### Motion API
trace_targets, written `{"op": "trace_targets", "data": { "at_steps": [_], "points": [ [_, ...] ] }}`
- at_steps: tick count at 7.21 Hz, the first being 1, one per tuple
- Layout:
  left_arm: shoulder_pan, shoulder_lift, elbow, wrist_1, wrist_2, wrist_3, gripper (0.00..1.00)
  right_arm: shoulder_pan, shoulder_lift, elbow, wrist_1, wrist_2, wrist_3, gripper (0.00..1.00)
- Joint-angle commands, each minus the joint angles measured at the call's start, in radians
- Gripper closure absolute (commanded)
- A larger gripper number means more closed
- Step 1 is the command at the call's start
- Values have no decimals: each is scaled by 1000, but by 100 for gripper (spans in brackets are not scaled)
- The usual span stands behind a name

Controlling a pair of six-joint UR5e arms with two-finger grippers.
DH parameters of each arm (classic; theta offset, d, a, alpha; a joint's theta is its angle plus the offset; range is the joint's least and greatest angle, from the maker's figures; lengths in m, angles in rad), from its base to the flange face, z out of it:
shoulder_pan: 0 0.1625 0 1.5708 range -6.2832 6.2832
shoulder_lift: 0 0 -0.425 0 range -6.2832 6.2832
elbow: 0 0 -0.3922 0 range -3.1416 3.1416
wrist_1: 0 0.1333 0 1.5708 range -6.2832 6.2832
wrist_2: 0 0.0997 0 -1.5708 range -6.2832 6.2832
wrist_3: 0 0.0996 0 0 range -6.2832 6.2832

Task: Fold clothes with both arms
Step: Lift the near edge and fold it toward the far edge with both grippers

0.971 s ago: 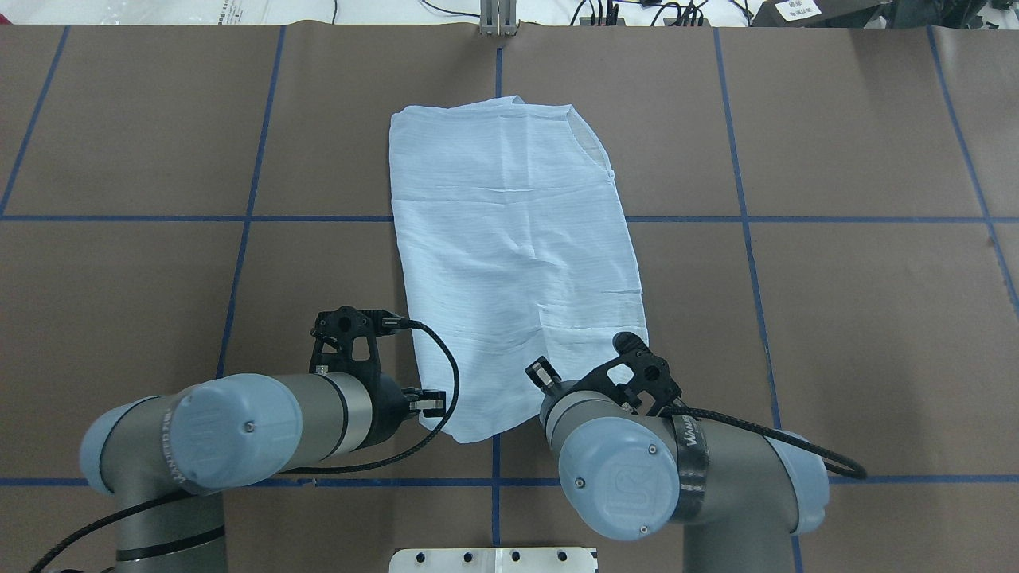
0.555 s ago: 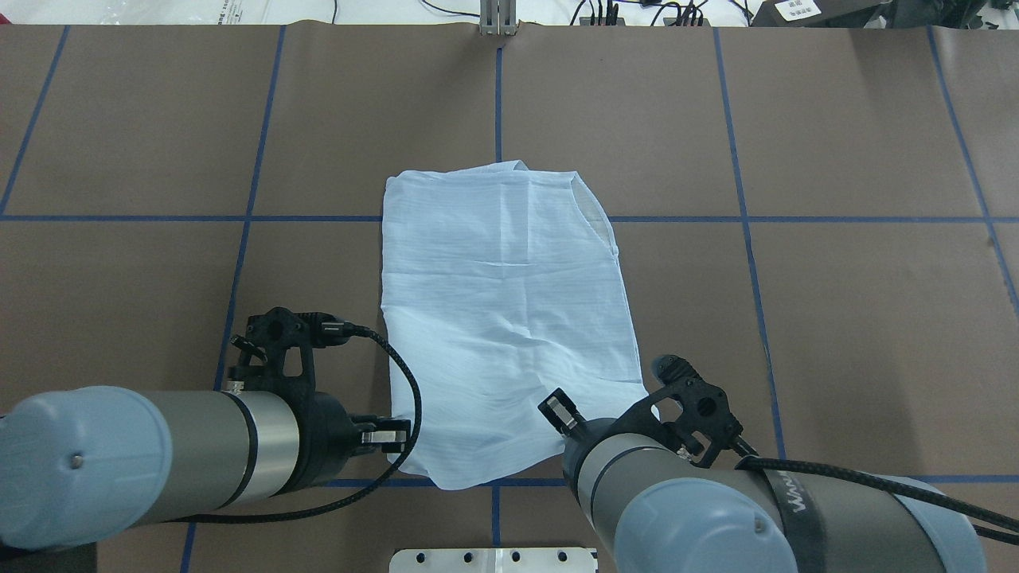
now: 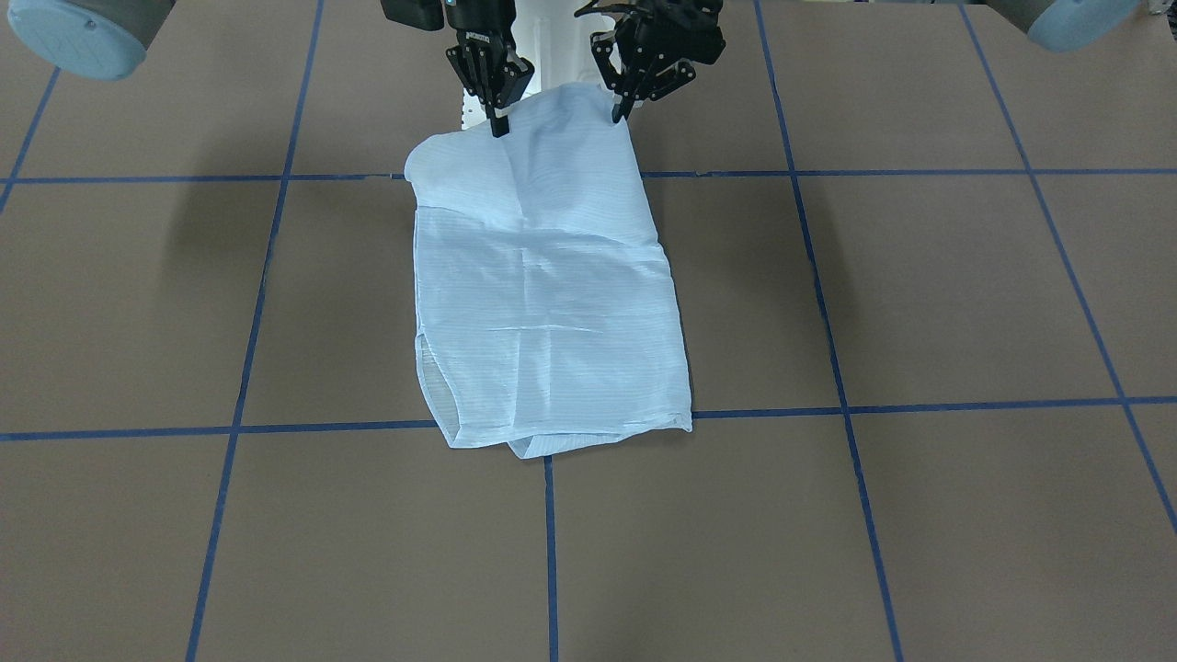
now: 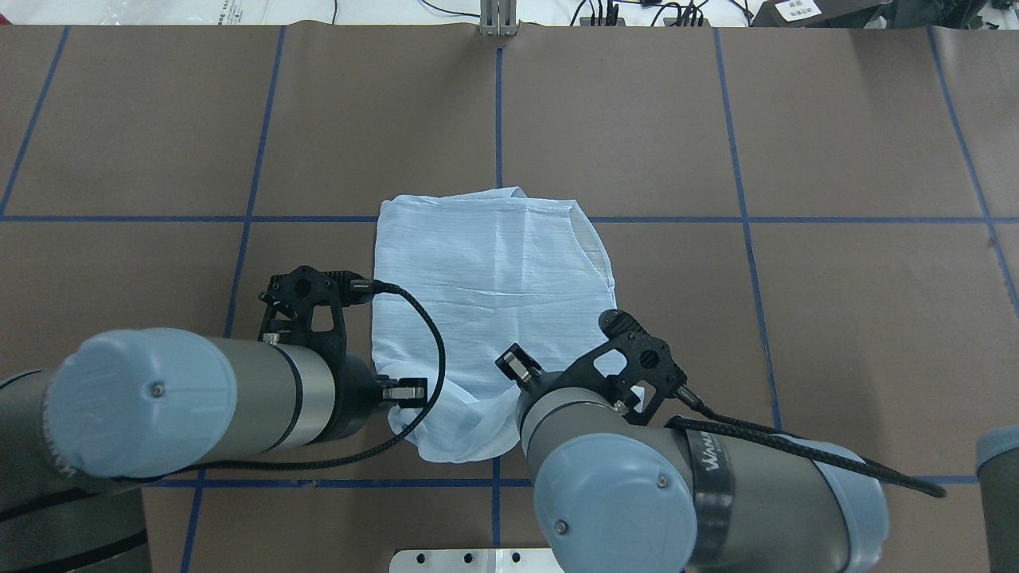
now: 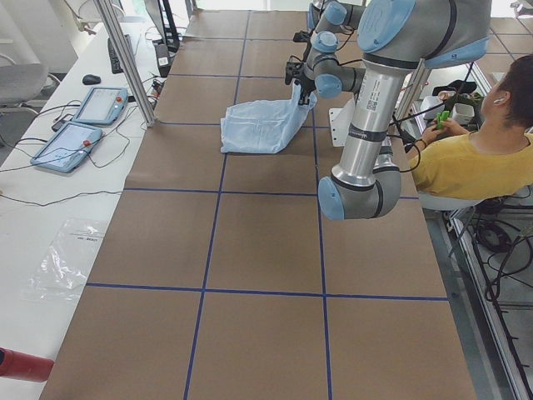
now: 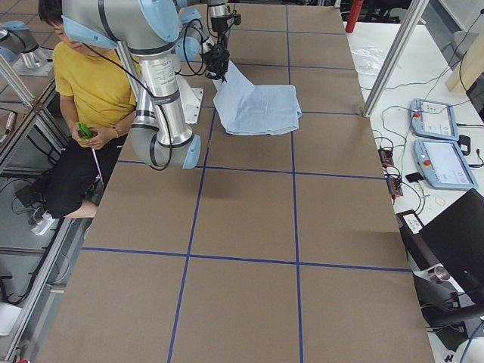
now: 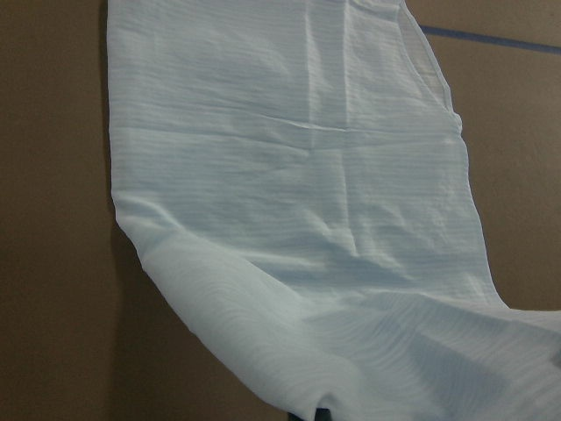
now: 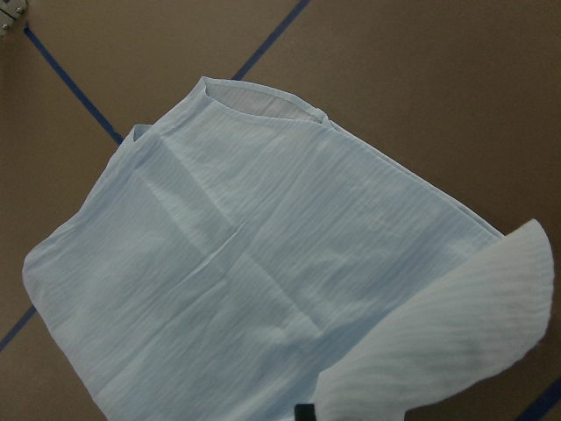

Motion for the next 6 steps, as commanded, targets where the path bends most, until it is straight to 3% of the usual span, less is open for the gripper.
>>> {"op": "trace_targets", "data": {
  "at_steps": [1, 5, 6],
  "points": [
    [-149, -30, 101, -7, -2, 126, 100, 87, 9, -114, 122, -4, -81, 100],
    [-256, -141, 522, -295, 4, 139, 100, 210, 123, -433, 304, -2, -169, 100],
    [-256, -146, 614, -385, 53, 139, 100, 222, 128, -520, 380, -4, -175, 100]
  ]
}}
